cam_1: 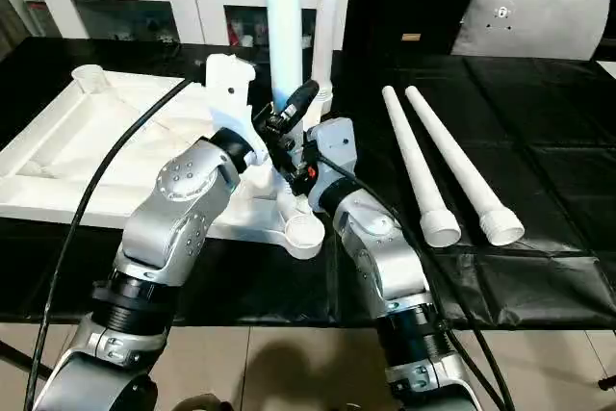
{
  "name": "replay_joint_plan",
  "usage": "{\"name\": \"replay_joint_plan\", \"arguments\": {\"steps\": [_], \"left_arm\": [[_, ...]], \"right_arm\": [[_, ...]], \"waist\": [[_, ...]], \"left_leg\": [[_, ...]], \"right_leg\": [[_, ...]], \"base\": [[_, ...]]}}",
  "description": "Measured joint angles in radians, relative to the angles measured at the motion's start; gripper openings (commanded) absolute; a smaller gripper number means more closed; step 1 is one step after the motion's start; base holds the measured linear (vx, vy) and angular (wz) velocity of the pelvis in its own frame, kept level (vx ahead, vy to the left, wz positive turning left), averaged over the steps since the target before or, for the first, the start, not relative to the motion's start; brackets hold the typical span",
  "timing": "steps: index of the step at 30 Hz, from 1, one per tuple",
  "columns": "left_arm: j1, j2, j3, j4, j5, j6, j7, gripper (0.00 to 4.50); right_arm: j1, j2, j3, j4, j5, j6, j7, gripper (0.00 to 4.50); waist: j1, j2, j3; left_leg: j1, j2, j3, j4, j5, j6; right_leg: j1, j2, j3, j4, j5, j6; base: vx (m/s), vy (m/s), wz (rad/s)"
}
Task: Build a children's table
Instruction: Pick table leg
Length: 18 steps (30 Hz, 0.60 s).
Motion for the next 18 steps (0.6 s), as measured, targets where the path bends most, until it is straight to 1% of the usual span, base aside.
{"name": "replay_joint_plan", "arguments": {"steps": [12, 13, 14, 15, 18], "left_arm": [[0.0, -0.002, 0.011, 0.006, 0.0, 0.0, 0.0, 1.86], [0.0, -0.002, 0.013, 0.008, 0.0, 0.0, 0.0, 1.86], [0.0, -0.002, 0.014, 0.01, -0.001, 0.0, 0.001, 1.86], [0.0, -0.002, 0.016, 0.01, -0.001, 0.0, 0.001, 1.86], [-0.001, 0.004, 0.023, 0.015, -0.009, 0.001, 0.0, 1.86]], "right_arm": [[0.0, 0.005, 0.0, 0.007, -0.006, -0.003, -0.01, 1.88], [0.0, 0.004, 0.001, 0.011, -0.008, -0.006, -0.01, 2.23], [-0.001, 0.004, 0.001, 0.013, -0.013, -0.008, -0.01, 2.44], [-0.004, 0.002, 0.001, 0.019, -0.017, -0.016, -0.01, 2.58], [-0.005, -0.006, -0.004, 0.019, -0.008, -0.018, 0.012, 2.79]], "waist": [[0.0, 0.0, 0.0], [0.0, 0.0, 0.0], [0.0, 0.0, 0.0], [0.0, 0.0, 0.0], [0.0, 0.001, 0.0]], "left_leg": [[0.0, 0.0, 0.0, 0.0, 0.0, 0.0], [0.0, 0.0, 0.0, 0.0, 0.0, 0.0], [0.0, 0.0, 0.0, 0.0, 0.0, 0.0], [0.0, 0.0, 0.0, 0.0, 0.0, 0.0], [0.0, 0.0, 0.0, 0.0, 0.0, 0.0]], "right_leg": [[0.0, 0.0, 0.0, 0.0, 0.0, 0.0], [0.0, 0.0, 0.0, 0.0, 0.0, 0.0], [0.0, 0.0, 0.0, 0.0, 0.0, 0.0], [0.0, 0.0, 0.0, 0.0, 0.0, 0.0], [0.0, 0.0, 0.0, 0.0, 0.0, 0.0]], "base": [[0.0, 0.0, 0.0], [0.0, 0.0, 0.0], [0.0, 0.0, 0.0], [0.0, 0.0, 0.0], [0.0, 0.0, 0.0]]}}
